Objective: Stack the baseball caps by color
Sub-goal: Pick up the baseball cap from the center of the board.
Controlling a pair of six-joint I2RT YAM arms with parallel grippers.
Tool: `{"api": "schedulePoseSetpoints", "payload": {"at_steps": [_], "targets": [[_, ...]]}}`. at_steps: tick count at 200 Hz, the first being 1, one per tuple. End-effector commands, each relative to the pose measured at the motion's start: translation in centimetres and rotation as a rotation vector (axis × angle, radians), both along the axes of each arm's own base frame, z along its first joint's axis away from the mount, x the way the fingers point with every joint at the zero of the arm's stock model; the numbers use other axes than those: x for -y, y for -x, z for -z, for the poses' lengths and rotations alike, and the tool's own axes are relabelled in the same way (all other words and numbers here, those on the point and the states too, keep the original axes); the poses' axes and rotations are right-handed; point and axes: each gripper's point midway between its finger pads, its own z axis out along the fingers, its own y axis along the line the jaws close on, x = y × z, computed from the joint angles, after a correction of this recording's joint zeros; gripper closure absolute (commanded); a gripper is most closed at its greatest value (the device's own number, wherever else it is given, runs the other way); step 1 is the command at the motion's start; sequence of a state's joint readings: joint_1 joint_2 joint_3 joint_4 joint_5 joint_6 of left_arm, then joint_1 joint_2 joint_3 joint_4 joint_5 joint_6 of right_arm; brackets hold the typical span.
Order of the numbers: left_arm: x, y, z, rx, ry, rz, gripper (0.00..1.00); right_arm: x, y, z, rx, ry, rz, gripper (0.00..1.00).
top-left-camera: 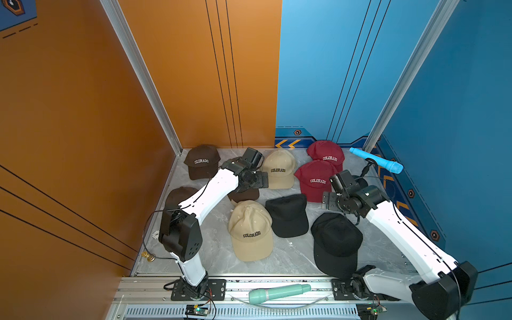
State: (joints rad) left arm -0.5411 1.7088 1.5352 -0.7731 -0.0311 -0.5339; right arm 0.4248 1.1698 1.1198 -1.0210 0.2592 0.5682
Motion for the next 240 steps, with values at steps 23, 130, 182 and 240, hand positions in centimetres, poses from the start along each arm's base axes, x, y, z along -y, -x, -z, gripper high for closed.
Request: {"api": "schedulePoseSetpoints", "payload": {"at_steps": [23, 130, 182, 240], "targets": [[4.5, 2.8, -2.6, 0.123, 0.065, 0.174, 0.02, 3.4, 4.7, 3.6, -0.102, -0.061, 0.171, 0.00], [5.9, 5.2, -5.1, 0.196, 0.071, 0.204, 0.02, 3.2, 4.8, 7.1, -0.201, -0.172, 0.185, 0.00], [5.7, 4.8, -5.1, 0.208, 0.058, 0.197, 0.02, 2.7, 4.5, 8.1, -0.245, -0.179, 0.159, 0.00], [5.8, 3.8, -5.1, 0.215, 0.053, 0.197, 0.02, 2.2, 4.2, 8.2, -0.265, -0.185, 0.128, 0.10]]}}
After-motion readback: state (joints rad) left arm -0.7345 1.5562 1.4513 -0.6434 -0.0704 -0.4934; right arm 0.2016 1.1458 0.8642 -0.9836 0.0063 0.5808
